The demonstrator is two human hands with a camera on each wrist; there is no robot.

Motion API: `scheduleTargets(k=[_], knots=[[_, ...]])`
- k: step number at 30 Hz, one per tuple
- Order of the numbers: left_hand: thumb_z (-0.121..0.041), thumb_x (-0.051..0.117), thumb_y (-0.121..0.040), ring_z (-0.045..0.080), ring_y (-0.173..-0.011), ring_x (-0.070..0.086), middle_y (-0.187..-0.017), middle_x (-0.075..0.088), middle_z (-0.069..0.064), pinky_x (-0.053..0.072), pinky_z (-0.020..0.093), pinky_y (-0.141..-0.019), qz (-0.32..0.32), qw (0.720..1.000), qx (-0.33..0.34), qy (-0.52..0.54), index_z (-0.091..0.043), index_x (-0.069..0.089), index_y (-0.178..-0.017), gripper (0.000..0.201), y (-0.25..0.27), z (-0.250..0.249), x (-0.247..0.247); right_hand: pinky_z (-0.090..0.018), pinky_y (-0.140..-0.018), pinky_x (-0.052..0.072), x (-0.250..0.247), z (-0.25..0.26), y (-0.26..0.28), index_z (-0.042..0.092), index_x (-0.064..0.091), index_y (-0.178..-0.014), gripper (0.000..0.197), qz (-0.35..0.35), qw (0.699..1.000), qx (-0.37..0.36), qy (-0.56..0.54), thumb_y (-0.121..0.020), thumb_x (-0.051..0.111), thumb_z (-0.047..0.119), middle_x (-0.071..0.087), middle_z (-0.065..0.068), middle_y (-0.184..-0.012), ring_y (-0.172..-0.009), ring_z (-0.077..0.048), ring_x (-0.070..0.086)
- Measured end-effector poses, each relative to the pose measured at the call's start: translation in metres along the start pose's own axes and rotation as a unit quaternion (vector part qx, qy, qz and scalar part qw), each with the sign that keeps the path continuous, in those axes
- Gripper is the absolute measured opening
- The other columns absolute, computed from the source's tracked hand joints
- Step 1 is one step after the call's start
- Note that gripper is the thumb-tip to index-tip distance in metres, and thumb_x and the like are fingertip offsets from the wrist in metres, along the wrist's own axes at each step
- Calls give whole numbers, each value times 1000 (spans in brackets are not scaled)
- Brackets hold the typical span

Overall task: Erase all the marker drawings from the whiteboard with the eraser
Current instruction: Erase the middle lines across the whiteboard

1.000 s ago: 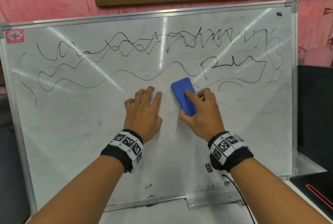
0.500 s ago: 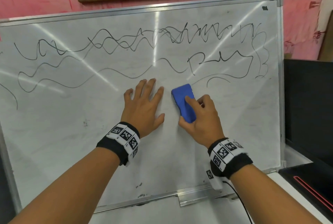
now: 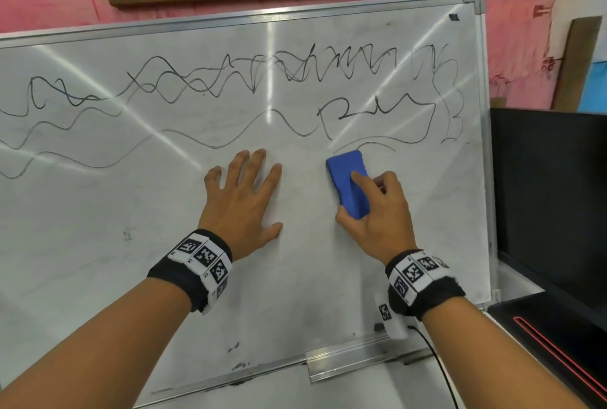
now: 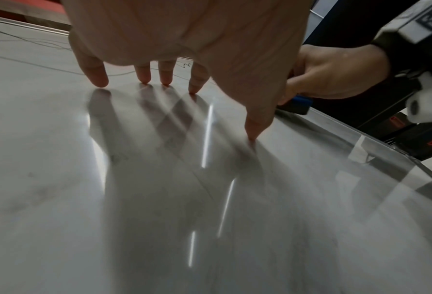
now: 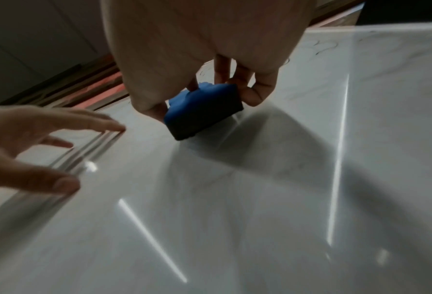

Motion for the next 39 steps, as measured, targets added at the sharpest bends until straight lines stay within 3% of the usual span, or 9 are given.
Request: scheduleTargets(k=[9, 14, 18, 23, 25, 29, 35, 39], knots=[[-70, 66, -71, 35, -146, 19, -161, 17, 12, 30, 61, -105, -11, 1000, 17, 16, -21, 30, -152, 101, -21, -34, -9, -39, -61, 55, -13, -21, 6, 21, 60, -129, 59, -8, 1000, -3, -5, -76, 69, 46, 41, 1, -99, -84, -18, 47], [-69, 65, -71, 34, -142, 23, -158, 22, 11, 32, 59, -104, -16, 1000, 18, 20, -20, 33, -150, 98, -31, -48, -14, -38, -70, 55, -26, -21, -31, 21, 56, -132, 60, -29, 999, 17, 9, -79, 74, 41, 41, -1, -102, -88, -20, 48], [-68, 64, -71, 35, -139, 26, -156, 27, 12, 34, 58, -102, -17, 1000, 11, 15, -19, 37, -148, 95, -34, -51, -12, -38, -65, 55, -18, -23, -13, 21, 57, -133, 62, 8, 1000, -22, 4, -78, 70, 46, 39, 2, -101, -85, -17, 46], [-67, 65, -71, 35, -138, 28, -154, 29, 12, 32, 59, -102, -26, 999, 13, 13, -18, 40, -146, 94, -36, -53, -11, -40, -70, 56, -31, -37, -32, 20, 58, -132, 61, -42, 999, 16, -5, -77, 75, 41, 42, -1, -102, -87, -21, 49], [-68, 64, -70, 35, -138, 28, -153, 30, 12, 33, 59, -102, -29, 999, 11, 15, -18, 41, -145, 94, -38, -55, -12, -38, -69, 55, -26, -25, -37, 21, 57, -133, 62, -32, 999, 0, -2, -78, 75, 42, 41, -1, -103, -88, -21, 48], [-68, 64, -70, 35, -137, 30, -152, 33, 12, 33, 58, -101, -35, 999, 17, 17, -18, 42, -145, 92, -43, -62, -13, -38, -64, 55, -19, -32, -16, 20, 58, -132, 61, -8, 1000, -25, 0, -77, 74, 42, 40, 0, -102, -86, -18, 47], [-67, 63, -71, 35, -136, 32, -151, 35, 13, 32, 59, -101, -38, 999, 16, 24, -19, 44, -144, 90, -44, -69, -12, -42, -69, 56, -45, -64, -30, 18, 58, -131, 61, -63, 997, 36, -3, -77, 74, 40, 42, -2, -101, -86, -23, 51], [-61, 64, -72, 37, -134, 32, -151, 35, 15, 32, 58, -100, -37, 999, 15, 27, -18, 44, -144, 86, -46, -79, -13, -41, -65, 56, -41, -64, -14, 19, 57, -131, 60, -37, 999, 1, -5, -77, 70, 44, 41, 0, -100, -83, -21, 50]])
Point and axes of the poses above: each hand's wrist, its own y-axis away from the middle knuckle, its own x-axis out of the palm, z = x × y, the point moved 7 cm from there along -y, towards the middle knuckle
